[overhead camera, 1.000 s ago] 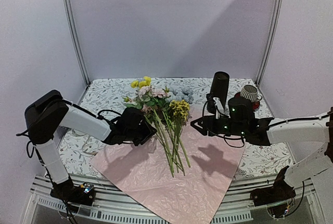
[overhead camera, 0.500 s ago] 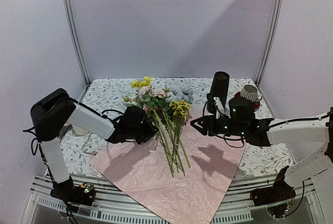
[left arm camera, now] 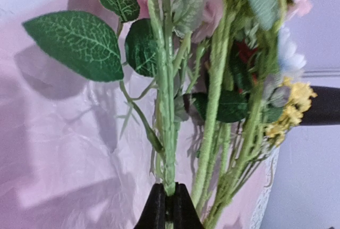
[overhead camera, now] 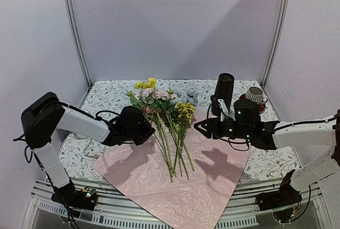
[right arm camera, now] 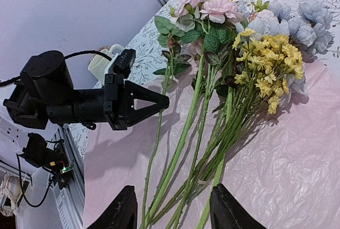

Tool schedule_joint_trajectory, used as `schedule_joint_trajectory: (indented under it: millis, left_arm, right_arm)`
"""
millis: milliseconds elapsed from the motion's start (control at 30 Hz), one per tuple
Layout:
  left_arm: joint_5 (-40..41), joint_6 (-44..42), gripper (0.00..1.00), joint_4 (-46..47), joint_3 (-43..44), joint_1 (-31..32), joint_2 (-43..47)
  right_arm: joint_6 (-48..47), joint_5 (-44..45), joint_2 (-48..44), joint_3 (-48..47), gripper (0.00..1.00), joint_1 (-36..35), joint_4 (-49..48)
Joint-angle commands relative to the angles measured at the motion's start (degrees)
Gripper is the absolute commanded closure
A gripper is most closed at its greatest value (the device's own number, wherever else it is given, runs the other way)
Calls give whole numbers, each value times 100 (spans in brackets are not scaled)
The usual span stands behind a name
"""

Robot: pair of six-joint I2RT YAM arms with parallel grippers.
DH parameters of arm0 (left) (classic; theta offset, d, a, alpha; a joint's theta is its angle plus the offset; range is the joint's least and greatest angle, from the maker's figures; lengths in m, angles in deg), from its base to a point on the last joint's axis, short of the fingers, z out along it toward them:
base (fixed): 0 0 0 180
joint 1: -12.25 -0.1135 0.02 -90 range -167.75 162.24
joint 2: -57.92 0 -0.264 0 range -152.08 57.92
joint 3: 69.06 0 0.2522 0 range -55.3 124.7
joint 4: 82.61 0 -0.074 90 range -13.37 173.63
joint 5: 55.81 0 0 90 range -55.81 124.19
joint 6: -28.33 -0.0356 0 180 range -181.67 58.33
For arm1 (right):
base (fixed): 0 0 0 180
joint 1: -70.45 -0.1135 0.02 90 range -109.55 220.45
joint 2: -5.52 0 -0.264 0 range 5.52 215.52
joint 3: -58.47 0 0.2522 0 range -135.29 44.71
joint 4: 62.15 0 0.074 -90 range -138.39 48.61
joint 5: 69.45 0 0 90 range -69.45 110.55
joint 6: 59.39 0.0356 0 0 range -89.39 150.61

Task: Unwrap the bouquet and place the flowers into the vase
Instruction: Pick up the fake flower from the flattened wrapping paper.

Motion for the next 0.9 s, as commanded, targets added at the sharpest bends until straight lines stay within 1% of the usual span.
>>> schedule_joint_trajectory:
  millis: [0, 133, 233, 400, 533, 567, 600, 633, 700, 733, 800, 867]
  left_arm:
    - [695, 239, 100, -478, -269, -77, 723]
    - [1078, 351, 100, -710, -528, -74, 1212]
    - [1364, 377, 100, -1058, -610, -69, 1537]
    - [2172, 377, 100, -1654, -832, -30, 2191]
    - [2774, 62, 100, -1951, -1028, -30, 2841]
    - [2866, -158, 100, -1971, -1060, -30, 3074]
    - [2846, -574, 100, -1813, -1109, -25, 3281]
    - [2679, -1363, 100, -1447, -1182, -24, 3483]
    - [1753, -3023, 100, -433, -1373, -13, 3909]
    - [1280, -3602, 100, -52, -1500, 4, 4111]
    - [505, -4369, 100, 531, -1808, 44, 4540]
    - [-23, -4718, 99, 1031, -2123, 55, 4899]
  right_arm:
    - [-17, -128, 67, 10, 51, -2, -207]
    - [19, -180, 95, 3, 51, -2, -264]
    - [28, -206, 95, -11, 51, -2, -270]
    - [28, -238, 53, -29, 51, 0, -277]
    - [7, -292, 18, -41, 51, 0, -279]
    - [-5, -317, 9, -36, 51, 4, -279]
    - [-17, -335, -5, -45, 51, -3, -279]
    - [-29, -359, -22, -44, 51, -2, -279]
    - [-69, -397, -71, -70, 51, 1, -279]
    - [-82, -423, -99, -81, 51, 1, -271]
    - [-110, -463, -192, -110, 51, -2, -274]
    - [-154, -662, -265, -159, 48, 5, -334]
